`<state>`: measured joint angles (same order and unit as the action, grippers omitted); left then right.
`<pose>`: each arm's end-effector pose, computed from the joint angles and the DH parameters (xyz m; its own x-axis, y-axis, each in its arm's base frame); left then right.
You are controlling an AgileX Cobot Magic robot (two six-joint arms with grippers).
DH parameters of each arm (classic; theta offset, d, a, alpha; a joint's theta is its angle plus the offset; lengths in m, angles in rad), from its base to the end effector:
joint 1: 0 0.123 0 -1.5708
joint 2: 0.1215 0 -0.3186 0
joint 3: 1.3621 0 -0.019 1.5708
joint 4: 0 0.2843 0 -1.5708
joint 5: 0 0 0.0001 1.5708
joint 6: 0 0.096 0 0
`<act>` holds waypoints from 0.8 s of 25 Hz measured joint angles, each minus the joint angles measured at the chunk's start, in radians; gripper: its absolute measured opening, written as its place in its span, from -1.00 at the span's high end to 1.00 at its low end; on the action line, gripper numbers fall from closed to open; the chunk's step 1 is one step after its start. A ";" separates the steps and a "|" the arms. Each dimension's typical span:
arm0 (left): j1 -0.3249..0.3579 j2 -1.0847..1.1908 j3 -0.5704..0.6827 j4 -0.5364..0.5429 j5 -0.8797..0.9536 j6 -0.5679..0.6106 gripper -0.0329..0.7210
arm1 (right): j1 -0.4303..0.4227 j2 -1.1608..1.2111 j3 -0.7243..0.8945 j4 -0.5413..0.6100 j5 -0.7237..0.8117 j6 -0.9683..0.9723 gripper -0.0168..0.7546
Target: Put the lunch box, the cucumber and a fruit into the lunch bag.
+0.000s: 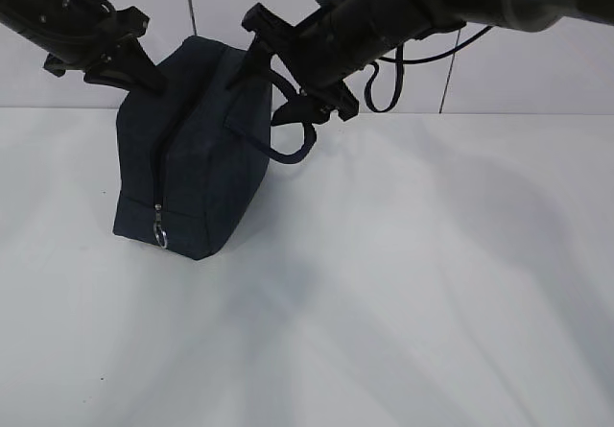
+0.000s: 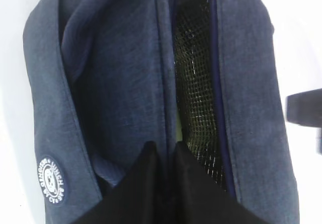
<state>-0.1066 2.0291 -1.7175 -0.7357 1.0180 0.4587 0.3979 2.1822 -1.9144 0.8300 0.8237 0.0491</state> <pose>0.4829 -0.1069 0.2745 -0.8814 0.1067 -0.4602 0.3576 0.7872 -0.5025 0.4885 0.2618 0.2689 -0.9413 0.1836 -0.2833 -0.0932 0.6653 0.7407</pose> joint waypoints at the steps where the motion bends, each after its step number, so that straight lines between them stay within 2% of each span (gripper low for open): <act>1: 0.000 0.000 0.000 0.000 0.000 0.000 0.84 | 0.000 0.012 0.000 0.008 0.000 -0.004 -0.55; 9: 0.000 0.000 0.000 0.000 0.005 0.002 0.84 | 0.000 0.040 0.000 0.101 -0.054 -0.069 -0.55; 14: 0.000 0.000 0.000 0.000 0.005 0.002 0.84 | 0.006 0.052 0.000 0.117 -0.065 -0.096 -0.52; 17: 0.000 0.000 0.000 0.000 0.005 0.002 0.84 | 0.017 0.057 0.000 0.122 -0.077 -0.112 -0.28; 20: 0.000 0.000 0.000 0.002 0.008 0.002 0.84 | 0.024 0.062 0.000 0.136 -0.085 -0.143 0.21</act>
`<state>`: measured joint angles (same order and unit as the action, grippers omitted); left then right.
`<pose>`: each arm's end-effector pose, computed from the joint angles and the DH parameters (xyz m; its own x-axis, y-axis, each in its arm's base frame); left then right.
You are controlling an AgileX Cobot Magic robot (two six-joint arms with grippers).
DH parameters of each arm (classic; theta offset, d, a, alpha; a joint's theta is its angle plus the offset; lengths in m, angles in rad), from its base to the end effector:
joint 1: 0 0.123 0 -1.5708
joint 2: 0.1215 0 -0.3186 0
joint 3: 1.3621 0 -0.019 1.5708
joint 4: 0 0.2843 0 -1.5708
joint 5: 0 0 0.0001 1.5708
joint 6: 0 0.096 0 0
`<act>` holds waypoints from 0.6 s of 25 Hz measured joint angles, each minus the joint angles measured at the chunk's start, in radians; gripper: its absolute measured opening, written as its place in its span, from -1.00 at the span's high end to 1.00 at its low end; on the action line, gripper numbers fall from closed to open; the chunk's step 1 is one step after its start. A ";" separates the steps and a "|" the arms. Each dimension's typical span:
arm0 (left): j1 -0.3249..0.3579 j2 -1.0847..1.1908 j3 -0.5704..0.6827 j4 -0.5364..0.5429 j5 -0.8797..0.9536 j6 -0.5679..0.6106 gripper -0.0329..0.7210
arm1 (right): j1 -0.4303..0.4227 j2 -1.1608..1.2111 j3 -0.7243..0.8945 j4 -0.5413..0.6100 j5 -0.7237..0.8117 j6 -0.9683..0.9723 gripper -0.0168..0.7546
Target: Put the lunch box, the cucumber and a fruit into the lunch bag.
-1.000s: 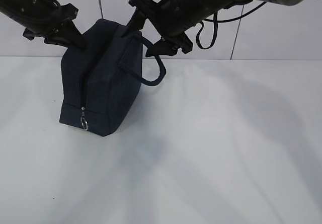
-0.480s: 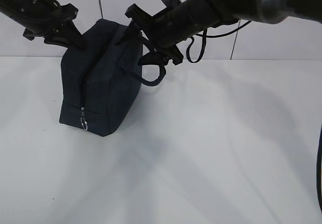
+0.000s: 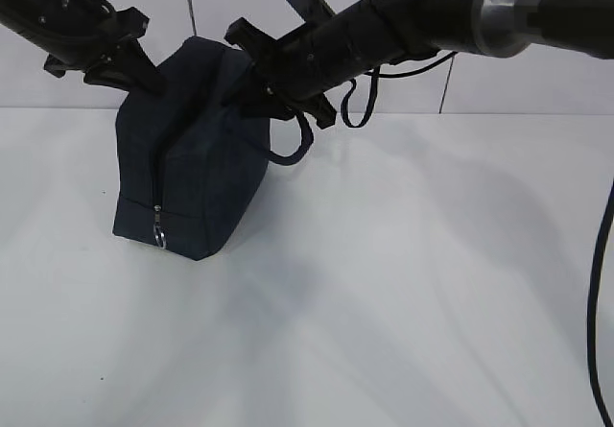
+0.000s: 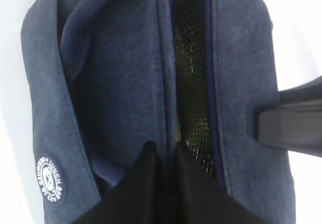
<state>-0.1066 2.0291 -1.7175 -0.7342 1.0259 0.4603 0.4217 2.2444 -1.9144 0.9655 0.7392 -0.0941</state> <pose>0.4822 -0.1069 0.2743 -0.8829 0.1132 -0.4558 0.3604 0.7855 -0.5031 0.4964 0.2810 0.2434 -0.9285 0.1880 -0.3201 -0.1404 0.6205 0.7715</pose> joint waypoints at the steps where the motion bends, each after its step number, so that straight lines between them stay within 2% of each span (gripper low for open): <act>1: 0.000 0.000 0.000 0.000 0.002 0.000 0.84 | 0.000 0.000 0.000 0.003 0.000 -0.017 0.46; 2: 0.000 0.000 0.000 0.000 0.002 0.000 0.84 | 0.000 0.000 -0.002 0.004 0.000 -0.036 0.69; 4: 0.000 0.000 0.000 0.000 0.002 0.000 0.84 | 0.001 0.003 -0.011 0.004 0.000 -0.067 0.87; 12: 0.000 0.000 0.000 -0.009 0.011 0.000 0.84 | 0.001 0.007 -0.022 -0.011 0.028 -0.144 0.90; 15: 0.000 0.000 0.000 -0.011 0.017 0.000 0.84 | 0.003 -0.006 -0.032 -0.088 0.048 -0.153 0.90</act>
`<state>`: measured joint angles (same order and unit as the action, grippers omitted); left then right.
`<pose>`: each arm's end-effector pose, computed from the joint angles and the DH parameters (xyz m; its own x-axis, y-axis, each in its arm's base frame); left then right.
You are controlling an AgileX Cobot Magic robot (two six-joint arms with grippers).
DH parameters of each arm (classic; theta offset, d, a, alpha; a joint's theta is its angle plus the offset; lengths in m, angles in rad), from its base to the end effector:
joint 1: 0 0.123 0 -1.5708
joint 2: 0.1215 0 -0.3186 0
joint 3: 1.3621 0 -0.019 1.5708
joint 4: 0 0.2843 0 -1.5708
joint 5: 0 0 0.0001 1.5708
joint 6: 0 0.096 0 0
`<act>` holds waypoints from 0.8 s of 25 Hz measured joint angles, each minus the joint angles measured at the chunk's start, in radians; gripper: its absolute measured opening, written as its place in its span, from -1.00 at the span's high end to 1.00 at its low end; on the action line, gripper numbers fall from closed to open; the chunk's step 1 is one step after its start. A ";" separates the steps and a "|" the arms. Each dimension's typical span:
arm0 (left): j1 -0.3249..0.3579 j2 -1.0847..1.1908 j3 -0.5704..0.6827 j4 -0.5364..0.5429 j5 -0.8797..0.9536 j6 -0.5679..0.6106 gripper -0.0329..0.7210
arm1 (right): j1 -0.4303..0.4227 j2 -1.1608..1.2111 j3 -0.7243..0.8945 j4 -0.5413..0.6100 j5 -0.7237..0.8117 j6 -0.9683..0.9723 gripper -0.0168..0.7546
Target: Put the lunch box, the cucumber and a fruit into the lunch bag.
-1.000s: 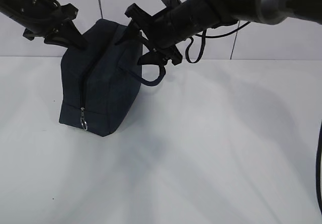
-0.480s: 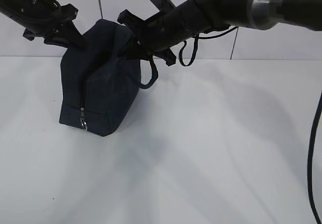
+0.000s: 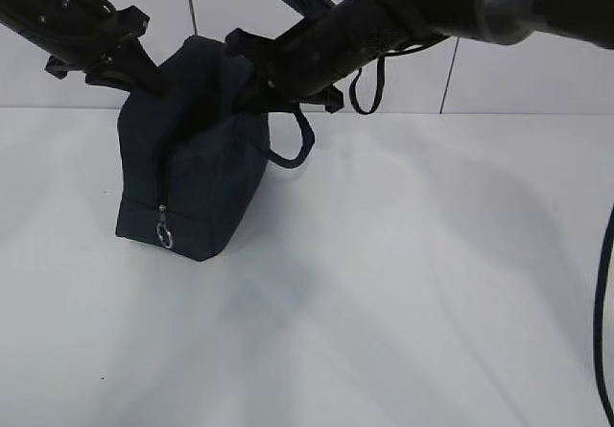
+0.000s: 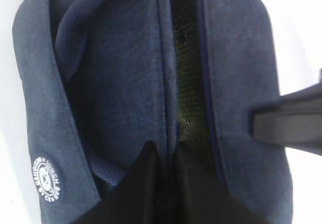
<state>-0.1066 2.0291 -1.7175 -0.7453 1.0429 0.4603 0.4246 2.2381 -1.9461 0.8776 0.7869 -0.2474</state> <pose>0.4807 -0.1080 0.2746 -0.8881 0.1155 -0.4448 0.3601 0.7762 -0.5175 0.4939 0.2808 0.2520 -0.8810 0.0078 -0.4731 -0.3470 0.6690 0.6573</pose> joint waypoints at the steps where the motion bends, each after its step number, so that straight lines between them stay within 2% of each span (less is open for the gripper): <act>1: 0.000 0.000 0.000 -0.001 0.000 0.000 0.84 | 0.000 -0.009 -0.003 -0.046 0.014 0.004 0.90; 6: -0.002 -0.004 0.000 -0.009 0.001 0.000 0.84 | 0.002 -0.065 -0.020 -0.275 0.101 0.103 0.90; 14: -0.074 -0.031 0.000 -0.025 0.044 0.000 0.84 | 0.007 -0.132 -0.039 -0.400 0.207 0.136 0.90; 20: -0.158 -0.078 0.002 0.045 0.023 0.000 0.84 | 0.018 -0.193 -0.039 -0.575 0.253 0.177 0.90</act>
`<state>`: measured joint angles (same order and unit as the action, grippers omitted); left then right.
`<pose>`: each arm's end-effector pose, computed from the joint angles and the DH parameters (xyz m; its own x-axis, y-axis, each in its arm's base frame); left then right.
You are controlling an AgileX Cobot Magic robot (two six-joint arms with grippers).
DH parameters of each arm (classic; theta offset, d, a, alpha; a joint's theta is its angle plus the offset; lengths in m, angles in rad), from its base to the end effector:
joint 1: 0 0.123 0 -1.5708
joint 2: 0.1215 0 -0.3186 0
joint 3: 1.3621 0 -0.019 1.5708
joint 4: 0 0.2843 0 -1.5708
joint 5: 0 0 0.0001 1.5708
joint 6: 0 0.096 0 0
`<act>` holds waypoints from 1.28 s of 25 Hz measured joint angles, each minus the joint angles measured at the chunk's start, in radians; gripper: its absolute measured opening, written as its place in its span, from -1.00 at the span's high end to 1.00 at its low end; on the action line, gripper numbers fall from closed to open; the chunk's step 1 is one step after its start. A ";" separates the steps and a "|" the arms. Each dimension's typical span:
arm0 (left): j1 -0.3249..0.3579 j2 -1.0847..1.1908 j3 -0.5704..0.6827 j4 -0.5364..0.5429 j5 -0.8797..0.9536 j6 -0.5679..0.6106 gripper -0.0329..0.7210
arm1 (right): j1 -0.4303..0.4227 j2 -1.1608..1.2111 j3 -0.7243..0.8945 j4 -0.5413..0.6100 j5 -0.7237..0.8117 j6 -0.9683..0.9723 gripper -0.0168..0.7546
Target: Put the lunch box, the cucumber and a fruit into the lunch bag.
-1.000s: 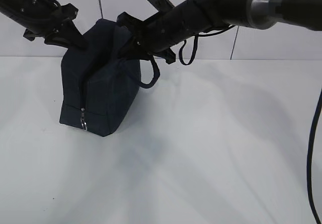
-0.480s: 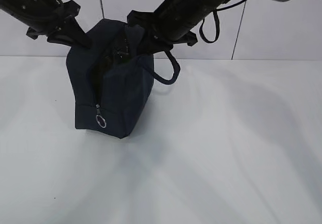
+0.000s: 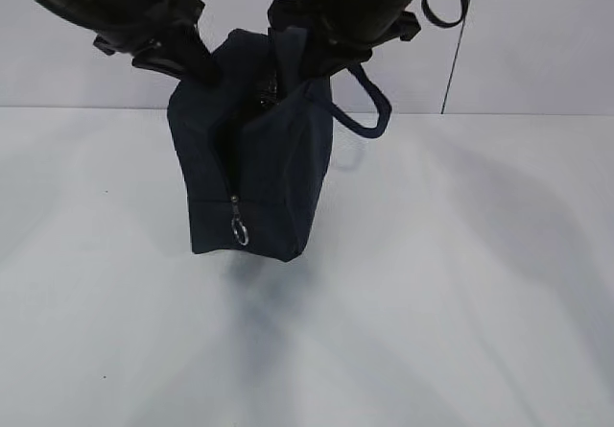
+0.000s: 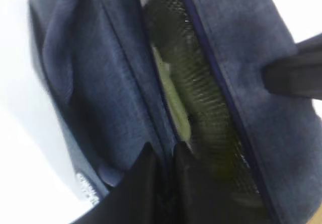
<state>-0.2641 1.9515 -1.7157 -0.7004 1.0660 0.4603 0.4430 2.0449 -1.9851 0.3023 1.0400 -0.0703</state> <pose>0.4431 -0.1760 0.3085 -0.8212 0.2846 -0.4947 0.5271 0.7105 -0.4662 0.4530 0.2422 0.3358 -0.8002 -0.2875 -0.5264 -0.4740 0.8409 0.2613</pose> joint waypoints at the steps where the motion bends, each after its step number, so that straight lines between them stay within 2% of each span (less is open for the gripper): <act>1: -0.006 -0.011 0.000 0.000 -0.017 0.000 0.84 | 0.000 -0.012 0.000 -0.020 0.002 0.005 0.90; 9: -0.028 -0.074 0.036 -0.021 -0.100 0.000 0.84 | 0.029 -0.092 0.032 -0.125 0.010 0.019 0.90; 12: -0.039 -0.131 0.150 -0.025 -0.194 0.003 0.84 | 0.073 -0.136 0.115 -0.198 -0.031 0.064 0.90; 17: -0.081 -0.285 0.392 -0.044 -0.388 0.037 0.84 | 0.098 -0.257 0.327 -0.223 -0.209 0.122 0.90; 22: -0.109 -0.360 0.543 -0.173 -0.493 0.161 0.84 | 0.098 -0.399 0.617 -0.227 -0.445 0.138 0.90; 28: -0.213 -0.403 0.656 -0.265 -0.632 0.293 0.84 | 0.098 -0.545 0.894 -0.224 -0.662 0.147 0.90; 32: -0.328 -0.412 0.711 -0.280 -0.746 0.327 0.84 | 0.098 -0.601 0.996 -0.224 -0.757 0.149 0.90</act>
<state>-0.5920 1.5395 -1.0043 -0.9806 0.3203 0.7873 0.5410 1.4441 -0.9891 0.0787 0.2826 0.0784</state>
